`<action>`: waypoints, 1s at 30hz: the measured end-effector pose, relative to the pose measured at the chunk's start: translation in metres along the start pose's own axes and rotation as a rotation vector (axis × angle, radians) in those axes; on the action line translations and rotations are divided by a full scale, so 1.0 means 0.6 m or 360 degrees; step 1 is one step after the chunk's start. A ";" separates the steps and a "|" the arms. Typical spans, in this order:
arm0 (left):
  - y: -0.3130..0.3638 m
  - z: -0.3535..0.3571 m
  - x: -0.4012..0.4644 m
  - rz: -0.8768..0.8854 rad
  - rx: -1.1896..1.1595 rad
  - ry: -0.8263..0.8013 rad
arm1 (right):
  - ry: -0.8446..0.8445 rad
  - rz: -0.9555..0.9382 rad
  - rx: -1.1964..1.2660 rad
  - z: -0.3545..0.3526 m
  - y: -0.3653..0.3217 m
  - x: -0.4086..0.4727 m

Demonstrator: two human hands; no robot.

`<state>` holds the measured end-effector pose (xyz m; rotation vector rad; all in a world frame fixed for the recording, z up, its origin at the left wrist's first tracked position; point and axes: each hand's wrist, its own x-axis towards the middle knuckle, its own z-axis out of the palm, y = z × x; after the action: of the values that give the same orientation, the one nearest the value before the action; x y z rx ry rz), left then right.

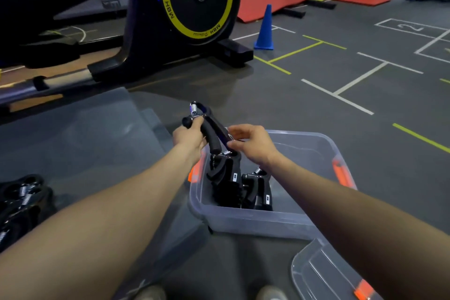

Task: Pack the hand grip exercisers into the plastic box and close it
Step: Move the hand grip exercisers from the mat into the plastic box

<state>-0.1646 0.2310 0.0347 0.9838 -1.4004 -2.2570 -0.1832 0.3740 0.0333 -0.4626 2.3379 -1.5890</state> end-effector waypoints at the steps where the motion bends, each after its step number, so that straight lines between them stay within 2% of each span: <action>1: -0.003 0.003 -0.002 -0.0010 0.0018 -0.0053 | 0.0056 0.0039 0.0020 -0.008 0.009 0.002; 5: -0.028 0.023 -0.014 -0.0142 0.0080 -0.0369 | 0.0112 0.0250 0.0068 -0.026 0.044 0.008; 10: -0.066 0.053 -0.027 -0.0304 0.0139 -0.0660 | 0.0103 0.0344 0.0172 -0.054 0.065 0.001; 22: -0.113 0.082 -0.005 -0.0493 0.0145 -0.0818 | 0.0315 0.0483 0.0211 -0.066 0.126 0.013; 24: -0.127 0.078 0.007 -0.0443 0.0342 -0.0846 | 0.0397 0.0550 0.0173 -0.064 0.142 0.019; 25: -0.136 0.073 0.016 -0.0349 0.0563 -0.0807 | 0.0440 0.0597 0.0149 -0.064 0.153 0.021; 28: -0.161 0.050 0.047 0.0198 0.1535 -0.0590 | 0.0536 0.0829 0.0081 -0.067 0.185 0.024; 30: -0.165 0.039 0.051 0.0504 0.2033 -0.0585 | 0.0592 0.0984 0.0018 -0.065 0.210 0.025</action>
<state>-0.1936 0.2762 -0.0572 0.4927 -2.9876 -1.1628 -0.2260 0.4439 -0.0708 0.5625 2.3764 -1.4538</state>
